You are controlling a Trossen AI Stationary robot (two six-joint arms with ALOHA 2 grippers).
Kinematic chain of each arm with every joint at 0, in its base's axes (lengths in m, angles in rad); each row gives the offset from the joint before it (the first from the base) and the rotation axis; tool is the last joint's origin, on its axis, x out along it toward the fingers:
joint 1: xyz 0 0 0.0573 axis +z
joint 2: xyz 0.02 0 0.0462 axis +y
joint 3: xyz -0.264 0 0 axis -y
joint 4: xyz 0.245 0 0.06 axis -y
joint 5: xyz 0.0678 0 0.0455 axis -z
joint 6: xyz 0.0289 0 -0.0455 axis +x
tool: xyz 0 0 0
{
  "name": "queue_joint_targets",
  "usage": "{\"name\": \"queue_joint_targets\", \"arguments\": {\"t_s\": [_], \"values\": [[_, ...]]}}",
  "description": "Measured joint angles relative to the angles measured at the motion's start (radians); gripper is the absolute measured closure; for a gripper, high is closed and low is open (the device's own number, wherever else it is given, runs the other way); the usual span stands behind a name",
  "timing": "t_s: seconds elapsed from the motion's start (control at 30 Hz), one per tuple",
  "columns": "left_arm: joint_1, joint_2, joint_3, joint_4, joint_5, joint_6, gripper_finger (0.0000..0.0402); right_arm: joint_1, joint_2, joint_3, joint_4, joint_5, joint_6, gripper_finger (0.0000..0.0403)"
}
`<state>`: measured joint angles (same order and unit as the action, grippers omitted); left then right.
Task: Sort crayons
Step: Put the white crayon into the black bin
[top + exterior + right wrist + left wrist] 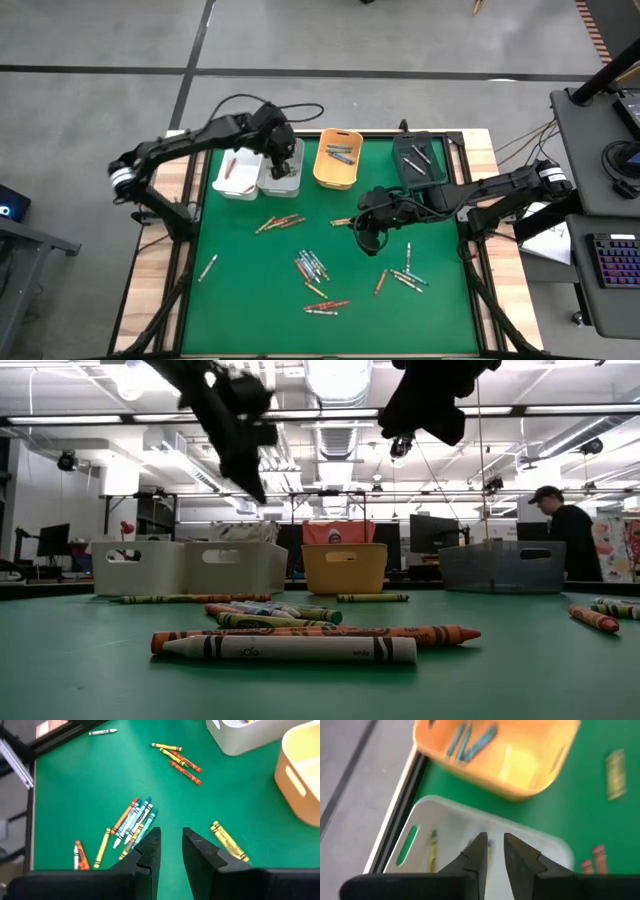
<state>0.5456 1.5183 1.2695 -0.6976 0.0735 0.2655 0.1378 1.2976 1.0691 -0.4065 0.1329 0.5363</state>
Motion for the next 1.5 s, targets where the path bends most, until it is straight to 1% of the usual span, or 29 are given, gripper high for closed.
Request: {"name": "queue_joint_targets", "arguments": {"t_s": [0.1,0.17,0.23,0.33,0.47,0.57,0.7,0.83,1.0,1.1,1.2,1.3,1.5], "values": [[-0.067,-0.098,-0.076,0.086,0.000,-0.081,0.0359,-0.009,0.012,0.000,-0.001,-0.002,0.086,0.0332],[-0.119,-0.165,-0.134,0.162,0.000,-0.165,0.0359,-0.017,0.028,0.000,-0.020,-0.013,0.141,0.0332],[-0.176,-0.231,-0.190,0.246,-0.005,-0.237,0.0359,-0.027,0.047,0.000,-0.053,-0.052,0.202,0.0334],[-0.266,-0.314,-0.274,0.365,-0.031,-0.284,0.0359,-0.029,0.082,0.000,-0.143,-0.103,0.272,0.0334],[-0.371,-0.400,-0.363,0.455,-0.071,-0.301,0.0359,-0.029,0.114,0.000,-0.318,-0.155,0.364,0.0330],[-0.429,-0.443,-0.406,0.500,-0.109,-0.313,0.0359,-0.019,0.118,0.000,-0.492,-0.182,0.427,0.0328],[-0.460,-0.470,-0.428,0.512,-0.122,-0.313,0.0359,0.000,0.115,-0.001,-0.730,-0.195,0.557,0.0328],[-0.464,-0.468,-0.429,0.512,-0.129,-0.312,0.0359,0.019,0.108,-0.003,-0.863,-0.194,0.670,0.0321],[-0.464,-0.445,-0.429,0.520,-0.129,-0.271,0.0359,0.047,0.106,-0.034,-0.827,-0.189,0.765,0.0307],[-0.464,-0.437,-0.429,0.518,-0.129,-0.251,0.0359,0.072,0.112,-0.078,-0.750,-0.185,0.811,0.0305],[-0.464,-0.437,-0.429,0.520,-0.151,-0.230,0.0359,0.092,0.112,-0.130,-0.660,-0.186,0.863,0.0305],[-0.463,-0.440,-0.429,0.520,-0.171,-0.220,0.0359,0.110,0.113,-0.172,-0.628,-0.185,0.911,0.0305],[-0.463,-0.439,-0.429,0.537,-0.180,-0.205,0.0359,0.120,0.113,-0.243,-0.551,-0.185,0.949,0.0305]]}}
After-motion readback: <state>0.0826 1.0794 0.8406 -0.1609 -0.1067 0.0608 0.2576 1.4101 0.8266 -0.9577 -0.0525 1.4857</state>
